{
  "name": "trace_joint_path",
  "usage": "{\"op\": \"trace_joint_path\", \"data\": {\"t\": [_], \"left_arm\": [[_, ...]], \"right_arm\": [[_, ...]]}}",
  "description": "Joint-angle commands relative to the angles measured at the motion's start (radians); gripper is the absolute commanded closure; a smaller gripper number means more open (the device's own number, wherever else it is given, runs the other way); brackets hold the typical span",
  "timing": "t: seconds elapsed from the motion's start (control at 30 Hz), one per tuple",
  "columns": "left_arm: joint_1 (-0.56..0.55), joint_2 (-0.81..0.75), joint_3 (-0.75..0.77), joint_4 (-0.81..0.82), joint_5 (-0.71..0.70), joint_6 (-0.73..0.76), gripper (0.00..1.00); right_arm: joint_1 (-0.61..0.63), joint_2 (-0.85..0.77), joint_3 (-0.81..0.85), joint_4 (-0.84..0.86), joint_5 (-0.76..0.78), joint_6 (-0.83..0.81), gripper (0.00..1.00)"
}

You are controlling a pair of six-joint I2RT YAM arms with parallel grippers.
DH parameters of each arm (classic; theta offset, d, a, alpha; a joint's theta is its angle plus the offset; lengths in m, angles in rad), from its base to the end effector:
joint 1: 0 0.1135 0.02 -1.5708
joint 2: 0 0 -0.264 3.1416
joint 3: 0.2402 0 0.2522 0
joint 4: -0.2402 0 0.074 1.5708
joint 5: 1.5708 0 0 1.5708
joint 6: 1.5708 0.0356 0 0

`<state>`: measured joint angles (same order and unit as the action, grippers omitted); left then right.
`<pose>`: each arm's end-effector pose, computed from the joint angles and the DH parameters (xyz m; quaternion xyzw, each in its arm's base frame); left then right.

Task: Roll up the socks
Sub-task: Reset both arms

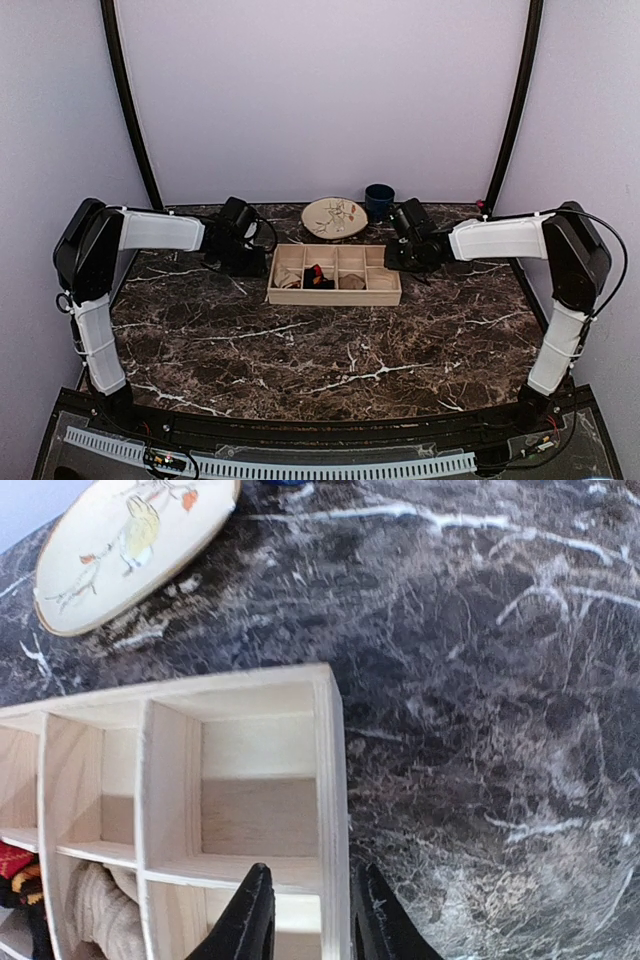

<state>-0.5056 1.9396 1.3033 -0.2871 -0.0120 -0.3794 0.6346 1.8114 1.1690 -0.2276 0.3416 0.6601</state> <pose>0.3624 -0.2001 0.1750 0.0579 0.9463 -0.1311 0.2899 0.3166 0.2182 0.1890 0.0701 0.9247 0.0767 0.3661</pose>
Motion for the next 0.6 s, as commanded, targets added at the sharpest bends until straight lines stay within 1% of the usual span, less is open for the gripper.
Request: {"op": "trace_joint_path", "data": {"t": [0.0, 0.07, 0.13, 0.27, 0.33, 0.4, 0.5, 0.57], "left_arm": [[0.024, -0.149, -0.065, -0.015, -0.122, -0.012, 0.57], [0.030, -0.200, -0.082, 0.017, -0.165, 0.014, 0.56], [0.031, -0.277, -0.110, 0.079, -0.204, 0.056, 0.55], [0.032, -0.454, -0.255, 0.334, -0.255, 0.146, 0.46], [0.032, -0.541, -0.330, 0.455, -0.269, 0.195, 0.40], [0.031, -0.605, -0.384, 0.534, -0.279, 0.237, 0.29], [0.032, -0.653, -0.416, 0.563, -0.295, 0.267, 0.16], [0.031, -0.666, -0.421, 0.553, -0.293, 0.267, 0.13]], "right_arm": [[-0.001, -0.060, 0.108, 0.005, 0.081, -0.091, 0.73], [-0.015, -0.077, 0.132, -0.026, 0.128, -0.097, 0.68], [-0.040, -0.100, 0.132, -0.058, 0.155, -0.091, 0.66], [-0.088, -0.187, 0.069, -0.061, 0.172, -0.076, 0.62], [-0.096, -0.209, 0.049, -0.084, 0.191, -0.078, 0.61], [-0.096, -0.266, 0.035, -0.111, 0.198, -0.079, 0.60], [-0.096, -0.311, 0.009, -0.148, 0.207, -0.065, 0.60], [-0.097, -0.343, -0.010, -0.155, 0.212, -0.052, 0.60]]}}
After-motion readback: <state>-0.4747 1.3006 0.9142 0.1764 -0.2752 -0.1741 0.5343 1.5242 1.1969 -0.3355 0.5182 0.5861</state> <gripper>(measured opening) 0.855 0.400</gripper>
